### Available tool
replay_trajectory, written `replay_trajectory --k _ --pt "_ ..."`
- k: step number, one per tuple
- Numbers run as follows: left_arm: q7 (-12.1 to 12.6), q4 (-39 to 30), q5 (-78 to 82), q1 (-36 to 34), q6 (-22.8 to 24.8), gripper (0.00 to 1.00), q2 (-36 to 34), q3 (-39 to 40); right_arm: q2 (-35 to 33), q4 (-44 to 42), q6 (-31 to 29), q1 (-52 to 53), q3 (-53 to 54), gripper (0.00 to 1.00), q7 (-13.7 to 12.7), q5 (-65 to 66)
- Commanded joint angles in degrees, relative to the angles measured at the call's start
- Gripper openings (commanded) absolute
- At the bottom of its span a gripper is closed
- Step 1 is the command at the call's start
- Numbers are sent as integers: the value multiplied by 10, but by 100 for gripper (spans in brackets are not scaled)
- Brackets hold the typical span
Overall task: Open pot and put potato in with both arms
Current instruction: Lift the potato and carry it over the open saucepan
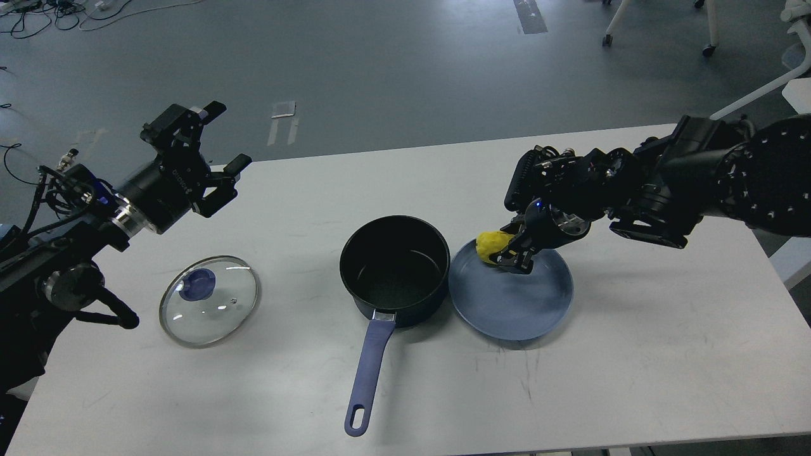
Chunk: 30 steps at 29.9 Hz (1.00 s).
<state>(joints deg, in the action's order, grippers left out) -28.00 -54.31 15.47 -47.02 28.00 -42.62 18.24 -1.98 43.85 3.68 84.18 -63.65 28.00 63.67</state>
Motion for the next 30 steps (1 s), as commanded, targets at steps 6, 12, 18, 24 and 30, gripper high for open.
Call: replay_trajectory --k 6,12,18,24,30 --pt "0 0 0 0 0 98 2 1 -60 75 3 69 6 30 0 0" --pt "0 1 0 0 0 98 2 2 -82 112 3 129 42 30 0 -15" --pt "0 0 0 0 0 98 1 10 -53 136 2 150 77 30 0 -91" --pt "0 0 0 1 0 98 3 11 7 132 6 141 92 32 0 -167" --pt "0 -1 0 3 0 98 3 11 20 127 20 123 92 32 0 -213"
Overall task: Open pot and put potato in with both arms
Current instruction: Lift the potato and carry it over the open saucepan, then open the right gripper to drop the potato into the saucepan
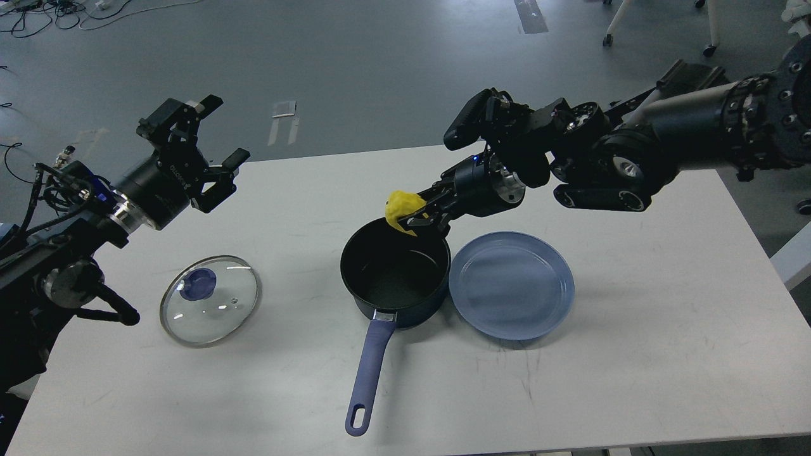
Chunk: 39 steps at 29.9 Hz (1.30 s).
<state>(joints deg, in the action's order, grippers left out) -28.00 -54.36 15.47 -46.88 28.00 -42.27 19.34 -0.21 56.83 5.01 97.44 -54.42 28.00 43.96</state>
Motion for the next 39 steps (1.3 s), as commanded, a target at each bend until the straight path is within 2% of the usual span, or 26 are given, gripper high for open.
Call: replay_trajectory --k 1,4,16,29,34,36,39 --pt "0 0 0 2 0 98 0 0 2 -4 7 -12 -1 33 0 -19" --pt "0 0 0 3 0 98 0 0 2 -17 8 -23 -4 37 0 -24" --pt "0 0 0 11 0 98 0 2 2 -26 8 -48 -2 38 0 -110" --pt "0 -15 -1 21 0 98 -4 6 2 -7 7 -58 -2 40 0 -130" --pt "0 -16 0 24 0 98 -4 10 2 -3 7 -61 -1 62 0 -130" --pt "0 -16 0 25 0 98 -5 10 2 -2 7 -62 -1 75 0 -131" --pt "0 -16 0 25 0 98 -6 10 2 -2 7 -67 -1 82 0 -131"
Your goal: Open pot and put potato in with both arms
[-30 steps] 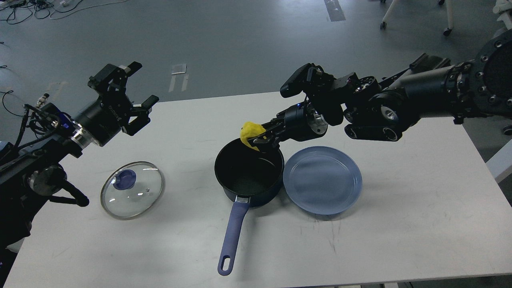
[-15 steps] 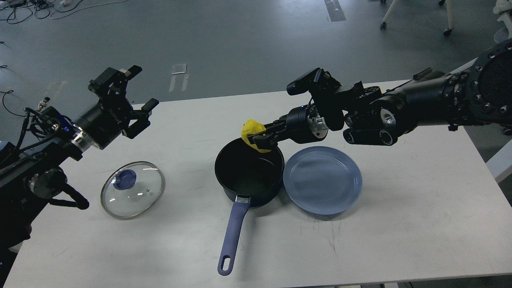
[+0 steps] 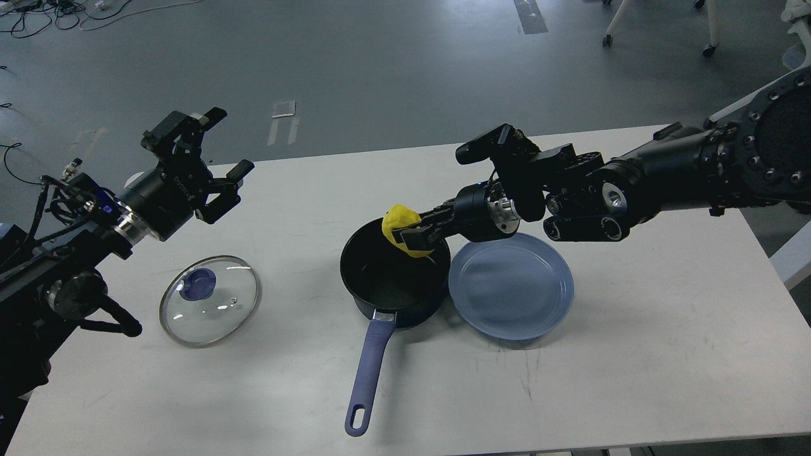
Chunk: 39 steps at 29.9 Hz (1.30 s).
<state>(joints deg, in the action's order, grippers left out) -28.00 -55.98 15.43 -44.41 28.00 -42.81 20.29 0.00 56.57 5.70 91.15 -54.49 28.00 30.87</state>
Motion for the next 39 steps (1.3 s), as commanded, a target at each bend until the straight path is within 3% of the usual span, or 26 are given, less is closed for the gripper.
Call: replay_trajectory --k 1,3,10,16,21,25,31,39 --pt "0 0 0 0 0 98 -1 0 0 0 0 -4 0 84 0 0" --pt "0 0 0 1 0 98 -1 0 0 0 0 -4 0 96 0 -2" --pt "0 0 0 1 0 98 -1 0 0 -5 0 0 21 97 0 -14" --pt "0 0 0 5 0 98 2 1 0 -10 -4 3 112 98 0 -46" --pt "0 0 0 19 0 98 7 9 -94 -9 -7 -33 187 98 0 -102" --pt "0 0 0 38 0 98 18 29 -183 -10 -20 -115 292 98 0 -174" --pt "0 0 0 46 0 98 29 34 -256 -27 -61 -255 458 98 0 -262" --pt "0 7 0 52 0 98 53 35 -281 -61 -166 -406 600 98 0 -319"
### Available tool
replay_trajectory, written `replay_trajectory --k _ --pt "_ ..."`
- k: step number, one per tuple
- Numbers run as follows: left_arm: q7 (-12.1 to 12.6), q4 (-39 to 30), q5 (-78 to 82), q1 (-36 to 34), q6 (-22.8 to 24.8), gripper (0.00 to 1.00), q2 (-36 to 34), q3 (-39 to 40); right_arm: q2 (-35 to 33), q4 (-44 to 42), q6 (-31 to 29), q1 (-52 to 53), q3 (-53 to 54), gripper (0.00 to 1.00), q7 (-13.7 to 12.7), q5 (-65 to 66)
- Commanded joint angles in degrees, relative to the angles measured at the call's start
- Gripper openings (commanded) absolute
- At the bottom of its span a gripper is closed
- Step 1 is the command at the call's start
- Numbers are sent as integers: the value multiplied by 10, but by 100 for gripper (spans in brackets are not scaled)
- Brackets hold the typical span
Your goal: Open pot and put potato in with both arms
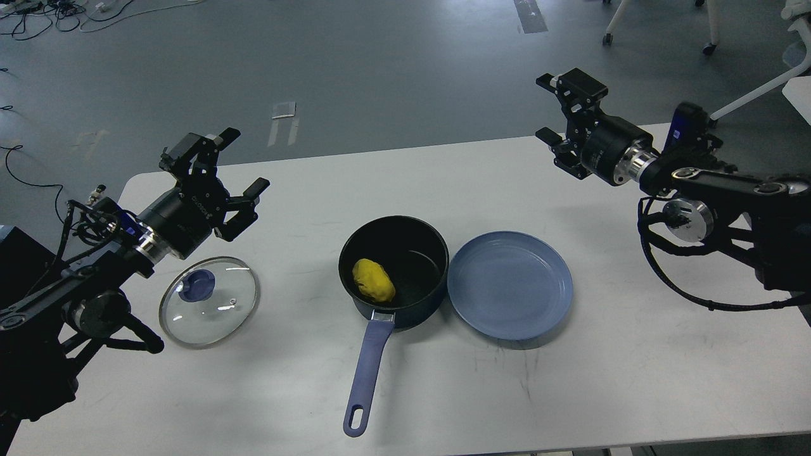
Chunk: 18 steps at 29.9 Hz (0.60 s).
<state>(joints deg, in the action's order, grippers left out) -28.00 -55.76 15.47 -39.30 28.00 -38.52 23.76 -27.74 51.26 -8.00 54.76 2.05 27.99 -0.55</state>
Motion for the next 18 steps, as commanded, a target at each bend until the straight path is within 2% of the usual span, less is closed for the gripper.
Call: replay_trajectory --k 1,2,6,7,18 --pt "0 6 0 2 0 98 16 1 -4 -10 -45 -59 46 99 0 -5" --pt "0 7 1 2 0 98 18 1 -4 -12 -55 -67 52 100 0 -6" --pt "0 18 0 5 0 98 28 0 -4 -37 -168 -102 71 100 0 -8" --pt "0 20 1 5 0 98 29 0 -4 -41 -177 -105 72 100 0 -8" --pt "0 36 0 20 0 98 42 0 4 -52 -178 -113 94 100 0 -8"
